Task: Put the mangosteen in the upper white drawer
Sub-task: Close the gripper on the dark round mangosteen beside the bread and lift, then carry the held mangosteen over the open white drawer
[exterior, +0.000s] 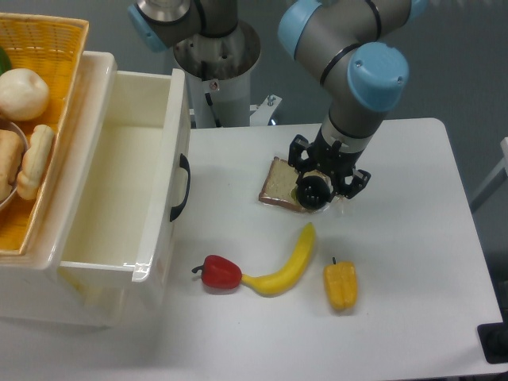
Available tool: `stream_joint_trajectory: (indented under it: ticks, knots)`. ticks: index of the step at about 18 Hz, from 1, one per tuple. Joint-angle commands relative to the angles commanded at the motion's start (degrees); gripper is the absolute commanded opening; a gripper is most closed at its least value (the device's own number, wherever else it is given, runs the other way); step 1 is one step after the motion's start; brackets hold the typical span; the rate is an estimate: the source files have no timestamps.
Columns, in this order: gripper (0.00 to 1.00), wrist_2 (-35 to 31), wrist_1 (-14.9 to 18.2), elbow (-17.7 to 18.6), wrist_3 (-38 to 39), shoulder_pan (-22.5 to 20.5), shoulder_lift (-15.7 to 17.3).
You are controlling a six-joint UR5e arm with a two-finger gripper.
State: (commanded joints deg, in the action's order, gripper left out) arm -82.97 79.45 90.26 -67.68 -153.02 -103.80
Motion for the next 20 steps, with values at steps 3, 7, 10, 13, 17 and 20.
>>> stream_joint_trajectory:
  ticks: [3,7,10,13,17,20]
  knots:
    - [0.18,0.2,0.3,-0.3,0.6,0.0,0.2]
    - [0.18,0.4,0.7,-0.5,2.5,-0.1,1.1]
    - [0.18,0.6,3.0,-0.7,4.7,0.0,3.2]
    - [0.18,1.8,4.7,-0.8,8.2,0.1,5.8]
    - [0.18,3.6,6.3,-1.1,12.1,0.3,8.3]
    - [0.18,6.3,6.3,-1.1,16.4,0.9,10.4]
